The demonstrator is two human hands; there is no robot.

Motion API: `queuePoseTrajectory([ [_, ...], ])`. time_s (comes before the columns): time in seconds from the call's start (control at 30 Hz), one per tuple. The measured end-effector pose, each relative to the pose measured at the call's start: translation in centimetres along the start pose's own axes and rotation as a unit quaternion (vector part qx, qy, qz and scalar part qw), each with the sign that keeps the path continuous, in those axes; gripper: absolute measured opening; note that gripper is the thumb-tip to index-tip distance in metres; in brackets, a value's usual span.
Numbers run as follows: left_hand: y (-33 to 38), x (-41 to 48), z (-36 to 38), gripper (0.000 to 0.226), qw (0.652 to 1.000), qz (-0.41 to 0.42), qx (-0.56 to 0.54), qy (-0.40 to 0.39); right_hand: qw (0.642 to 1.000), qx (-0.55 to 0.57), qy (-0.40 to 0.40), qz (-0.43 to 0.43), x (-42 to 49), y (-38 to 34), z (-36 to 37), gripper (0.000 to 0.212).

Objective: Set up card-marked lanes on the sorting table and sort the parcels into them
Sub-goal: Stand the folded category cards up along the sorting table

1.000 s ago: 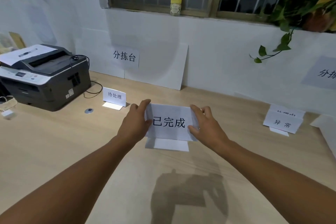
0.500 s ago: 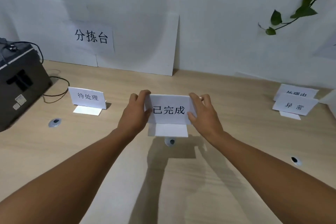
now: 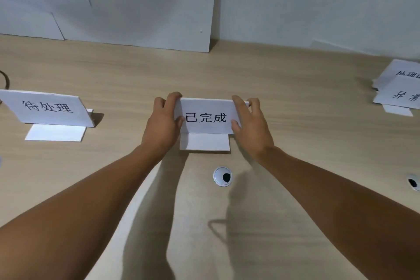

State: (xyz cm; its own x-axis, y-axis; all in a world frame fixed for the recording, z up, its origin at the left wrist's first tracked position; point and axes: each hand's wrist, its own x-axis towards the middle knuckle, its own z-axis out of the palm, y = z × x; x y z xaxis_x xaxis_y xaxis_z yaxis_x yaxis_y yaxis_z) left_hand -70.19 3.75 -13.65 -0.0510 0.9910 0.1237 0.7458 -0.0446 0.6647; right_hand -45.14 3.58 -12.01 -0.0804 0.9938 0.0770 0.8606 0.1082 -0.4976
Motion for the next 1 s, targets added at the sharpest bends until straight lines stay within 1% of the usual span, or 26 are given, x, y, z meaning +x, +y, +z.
queuePoseTrajectory([
  [0.1, -2.0, 0.2, 1.5, 0.053, 1.000, -0.006, -0.003, -0.011, 1.000, -0.001, -0.013, 0.010, 0.4, 0.8, 2.6, 0.057],
  [0.2, -2.7, -0.1, 1.8, 0.058, 1.000, -0.004, -0.006, -0.016, 1.000, 0.020, -0.003, 0.012, 0.1, 1.3, 3.6, 0.059],
  [0.23, -2.5, -0.2, 1.6, 0.060, 1.000, -0.004, -0.003, -0.019, 1.000, 0.014, -0.008, 0.011, 0.0, 1.2, 3.4, 0.061],
  [0.3, -1.8, -0.5, 0.6, 0.069, 1.000, -0.014, 0.004, -0.026, 1.000, -0.001, -0.028, 0.010, -0.2, 0.8, 2.4, 0.074],
  [0.37, -0.4, -0.8, -0.9, 0.080, 0.999, -0.042, 0.015, -0.028, 0.999, 0.011, -0.029, 0.022, -1.0, 0.0, 0.6, 0.086],
  [0.43, 1.9, -1.2, -2.6, 0.085, 0.997, -0.061, 0.032, -0.019, 0.999, 0.015, -0.019, 0.036, -2.1, -0.8, -2.0, 0.089],
  [0.47, 3.4, -1.5, -3.5, 0.084, 0.998, -0.053, 0.042, -0.010, 0.999, 0.008, -0.018, 0.038, -2.8, -0.9, -3.7, 0.089],
  [0.57, 9.3, -2.3, -6.1, 0.076, 0.998, 0.005, 0.062, 0.008, 0.999, -0.023, -0.010, 0.026, -5.2, 0.0, -10.3, 0.085],
  [0.7, 18.9, -4.3, -7.2, 0.074, 0.994, 0.064, 0.073, -0.042, 0.996, -0.080, -0.015, 0.045, -9.7, 4.0, -20.2, 0.074],
  [0.77, 24.3, -6.2, -6.4, 0.076, 0.991, 0.090, 0.075, -0.065, 0.992, -0.102, -0.034, 0.059, -12.7, 7.1, -25.2, 0.069],
  [0.87, 32.7, -10.3, -3.6, 0.078, 0.987, 0.120, 0.056, -0.087, 0.986, -0.126, -0.060, 0.088, -18.3, 12.2, -32.5, 0.067],
  [1.0, 43.1, -16.7, 1.2, 0.080, 0.981, 0.154, 0.055, -0.106, 0.987, -0.129, -0.024, 0.094, -25.9, 18.5, -40.6, 0.066],
])
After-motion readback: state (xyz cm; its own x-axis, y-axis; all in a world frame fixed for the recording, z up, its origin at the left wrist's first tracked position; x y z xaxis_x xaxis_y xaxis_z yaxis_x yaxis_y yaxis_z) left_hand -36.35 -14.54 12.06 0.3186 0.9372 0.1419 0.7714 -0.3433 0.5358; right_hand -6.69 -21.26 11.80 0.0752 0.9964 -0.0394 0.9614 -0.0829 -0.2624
